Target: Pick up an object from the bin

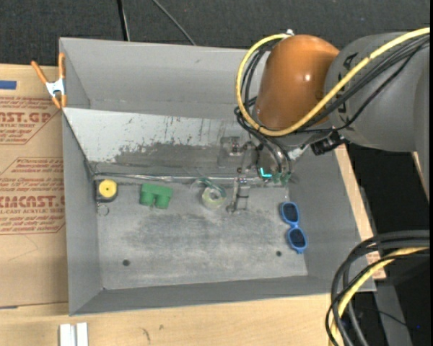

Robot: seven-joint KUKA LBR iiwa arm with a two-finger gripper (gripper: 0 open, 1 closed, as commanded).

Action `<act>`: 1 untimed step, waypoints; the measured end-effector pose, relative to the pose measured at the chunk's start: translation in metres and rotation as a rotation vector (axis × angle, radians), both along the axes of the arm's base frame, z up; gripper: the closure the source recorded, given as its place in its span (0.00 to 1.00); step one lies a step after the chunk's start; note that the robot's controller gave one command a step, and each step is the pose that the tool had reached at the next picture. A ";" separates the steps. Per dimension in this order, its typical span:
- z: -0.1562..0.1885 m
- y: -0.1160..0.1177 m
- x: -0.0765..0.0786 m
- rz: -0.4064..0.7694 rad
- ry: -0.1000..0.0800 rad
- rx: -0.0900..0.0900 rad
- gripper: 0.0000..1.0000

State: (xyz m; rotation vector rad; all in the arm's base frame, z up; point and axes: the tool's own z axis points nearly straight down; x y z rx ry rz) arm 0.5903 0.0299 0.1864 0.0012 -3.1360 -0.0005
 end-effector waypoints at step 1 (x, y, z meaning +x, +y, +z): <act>-0.107 -0.053 -0.002 0.131 -0.001 0.000 0.00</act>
Offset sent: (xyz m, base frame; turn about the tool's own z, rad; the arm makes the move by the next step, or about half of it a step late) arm -0.0006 -0.0516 -0.1019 -0.1327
